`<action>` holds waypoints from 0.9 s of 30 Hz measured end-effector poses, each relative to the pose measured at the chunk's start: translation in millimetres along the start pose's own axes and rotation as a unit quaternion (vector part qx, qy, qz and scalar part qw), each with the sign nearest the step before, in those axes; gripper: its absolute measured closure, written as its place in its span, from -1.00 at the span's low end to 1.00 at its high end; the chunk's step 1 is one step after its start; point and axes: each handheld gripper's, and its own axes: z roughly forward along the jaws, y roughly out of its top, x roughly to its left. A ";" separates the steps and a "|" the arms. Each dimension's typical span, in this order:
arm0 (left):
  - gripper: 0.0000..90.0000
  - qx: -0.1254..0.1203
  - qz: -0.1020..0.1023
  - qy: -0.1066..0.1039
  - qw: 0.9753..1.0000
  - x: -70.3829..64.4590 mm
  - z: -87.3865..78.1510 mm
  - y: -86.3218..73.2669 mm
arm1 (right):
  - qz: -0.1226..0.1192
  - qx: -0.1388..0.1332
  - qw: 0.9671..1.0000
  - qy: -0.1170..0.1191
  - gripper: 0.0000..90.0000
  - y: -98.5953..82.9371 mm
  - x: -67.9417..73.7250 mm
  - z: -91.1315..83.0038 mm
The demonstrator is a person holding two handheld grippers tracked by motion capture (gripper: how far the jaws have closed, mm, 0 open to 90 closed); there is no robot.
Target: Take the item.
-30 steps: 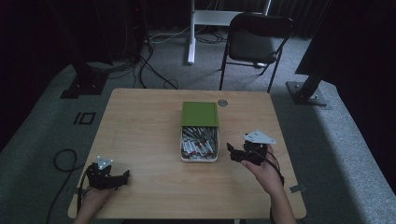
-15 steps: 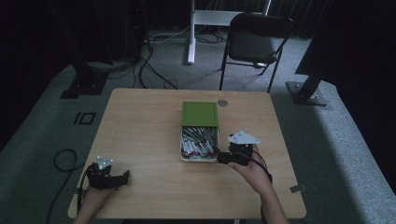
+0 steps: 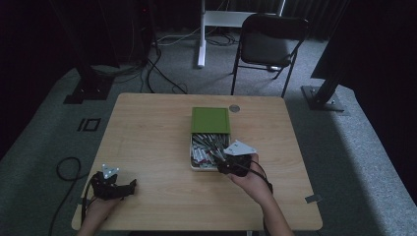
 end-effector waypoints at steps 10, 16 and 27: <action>-0.97 0.000 0.000 0.000 1.000 0.0 0.0 0.0 | -0.018 0.031 0.999 0.018 0.58 -5.6 7.3 19.6; -0.97 0.000 0.000 0.000 1.000 0.0 0.0 0.0 | -0.019 0.047 0.999 0.006 0.64 -8.5 7.3 27.9; -0.97 0.000 0.000 0.000 1.000 0.0 0.0 0.0 | -0.038 0.066 0.997 -0.029 0.73 -14.8 13.1 41.3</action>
